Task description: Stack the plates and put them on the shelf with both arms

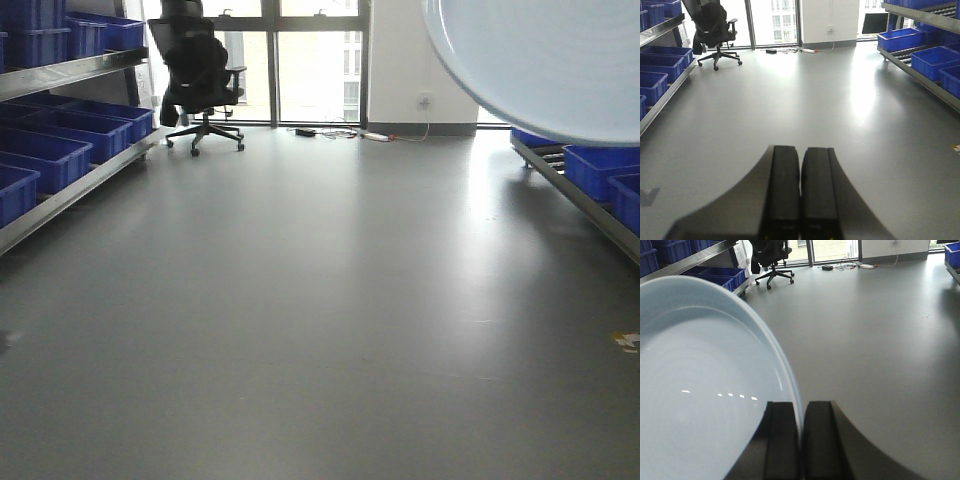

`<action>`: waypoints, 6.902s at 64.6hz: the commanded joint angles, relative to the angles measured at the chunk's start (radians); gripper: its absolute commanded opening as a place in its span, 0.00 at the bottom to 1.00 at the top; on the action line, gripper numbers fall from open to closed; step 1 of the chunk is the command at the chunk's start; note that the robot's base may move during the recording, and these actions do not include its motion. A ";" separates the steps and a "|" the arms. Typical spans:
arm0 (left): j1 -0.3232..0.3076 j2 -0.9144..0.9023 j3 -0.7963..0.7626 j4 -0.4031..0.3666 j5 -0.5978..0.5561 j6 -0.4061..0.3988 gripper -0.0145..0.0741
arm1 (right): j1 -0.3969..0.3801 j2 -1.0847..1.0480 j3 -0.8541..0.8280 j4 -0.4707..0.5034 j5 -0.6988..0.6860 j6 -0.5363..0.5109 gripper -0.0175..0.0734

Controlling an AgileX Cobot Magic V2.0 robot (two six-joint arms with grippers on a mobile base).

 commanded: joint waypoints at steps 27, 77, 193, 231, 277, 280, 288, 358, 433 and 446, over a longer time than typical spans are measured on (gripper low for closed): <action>0.003 0.001 -0.029 -0.002 -0.094 -0.005 0.26 | -0.005 -0.005 -0.033 0.000 -0.105 -0.004 0.25; 0.003 0.001 -0.024 -0.002 -0.092 -0.005 0.26 | -0.005 -0.005 -0.033 0.000 -0.104 -0.004 0.25; 0.003 0.001 -0.024 -0.002 -0.092 -0.005 0.26 | -0.005 -0.005 -0.033 0.000 -0.105 -0.004 0.25; 0.003 0.001 -0.024 -0.002 -0.092 -0.005 0.26 | -0.005 -0.005 -0.033 0.000 -0.105 -0.004 0.25; 0.003 0.001 -0.024 -0.002 -0.092 -0.005 0.26 | -0.005 -0.005 -0.033 0.000 -0.105 -0.004 0.25; 0.003 0.001 -0.024 -0.002 -0.092 -0.005 0.26 | -0.005 -0.005 -0.033 0.000 -0.105 -0.004 0.25; 0.003 0.001 -0.024 -0.002 -0.092 -0.005 0.26 | -0.005 -0.005 -0.033 0.000 -0.105 -0.004 0.25; 0.003 0.001 -0.024 -0.002 -0.092 -0.005 0.26 | -0.005 -0.005 -0.033 0.000 -0.105 -0.004 0.25; 0.003 0.001 -0.024 -0.002 -0.092 -0.005 0.26 | 0.019 0.382 -0.366 -0.001 -0.221 -0.004 0.25; 0.003 0.001 -0.024 -0.002 -0.092 -0.005 0.26 | 0.103 0.679 -0.641 -0.001 -0.224 -0.004 0.25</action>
